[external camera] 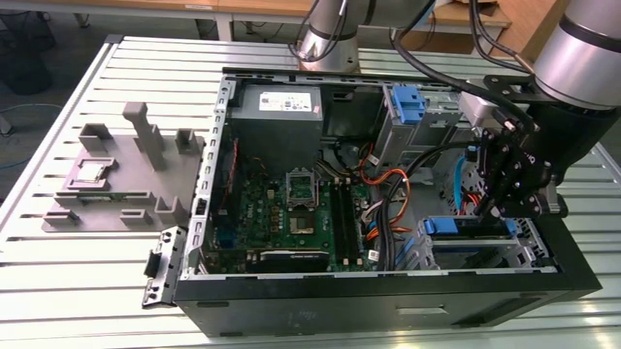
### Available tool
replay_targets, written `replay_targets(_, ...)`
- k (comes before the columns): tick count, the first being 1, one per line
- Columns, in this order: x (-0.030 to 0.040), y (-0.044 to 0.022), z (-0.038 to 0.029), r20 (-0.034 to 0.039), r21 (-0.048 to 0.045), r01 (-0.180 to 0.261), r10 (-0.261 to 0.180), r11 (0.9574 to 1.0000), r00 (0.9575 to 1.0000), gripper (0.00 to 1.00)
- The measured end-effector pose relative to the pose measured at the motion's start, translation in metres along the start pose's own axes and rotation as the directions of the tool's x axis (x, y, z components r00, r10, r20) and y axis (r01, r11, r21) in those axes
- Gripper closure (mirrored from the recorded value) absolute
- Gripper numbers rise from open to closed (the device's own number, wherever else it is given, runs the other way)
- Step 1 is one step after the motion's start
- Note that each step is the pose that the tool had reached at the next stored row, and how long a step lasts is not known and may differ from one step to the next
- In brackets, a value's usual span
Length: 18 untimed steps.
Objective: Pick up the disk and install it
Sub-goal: 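Insert the first disk wire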
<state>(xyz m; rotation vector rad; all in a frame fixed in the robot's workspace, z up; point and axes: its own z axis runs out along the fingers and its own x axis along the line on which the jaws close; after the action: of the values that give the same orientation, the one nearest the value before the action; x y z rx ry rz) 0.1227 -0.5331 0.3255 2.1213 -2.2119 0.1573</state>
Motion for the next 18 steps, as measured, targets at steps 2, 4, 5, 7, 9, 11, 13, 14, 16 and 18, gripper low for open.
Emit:
replay_targets(2, 0.0000, 0.0000, 0.0002, 0.0003, 0.0000, 0.000, 0.000, 1.0000, 1.0000, 0.83)
replay_targets(4, 0.0000, 0.0000, 0.0002, 0.0003, 0.0000, 0.000, 0.000, 1.0000, 1.0000, 0.83)
replay_targets(5, 0.0000, 0.0000, 0.0002, 0.0003, 0.0000, 0.000, 0.000, 1.0000, 1.0000, 0.83)
replay_targets(7, -0.0001, 0.0001, 0.0005, 0.0016, -0.0001, 0.000, 0.000, 1.0000, 1.0000, 0.82)
replay_targets(9, 0.0002, 0.0000, -0.0010, 0.0036, -0.0002, 0.000, 0.000, 1.0000, 1.0000, 0.76)
replay_targets(11, 0.0006, -0.0001, -0.0042, 0.0082, -0.0003, 0.000, 0.000, 1.0000, 1.0000, 0.76)
replay_targets(13, 0.0010, -0.0002, -0.0077, 0.0135, -0.0005, 0.000, 0.000, 1.0000, 0.9999, 0.76)
replay_targets(14, 0.0012, -0.0002, -0.0092, 0.0152, -0.0006, 0.000, 0.000, 1.0000, 0.9999, 0.76)
replay_targets(16, 0.0014, -0.0003, -0.0110, 0.0189, -0.0008, 0.000, 0.000, 1.0000, 0.9998, 0.76)
replay_targets(18, 0.0014, -0.0003, -0.0110, 0.0202, -0.0008, 0.000, 0.000, 1.0000, 0.9998, 0.76)
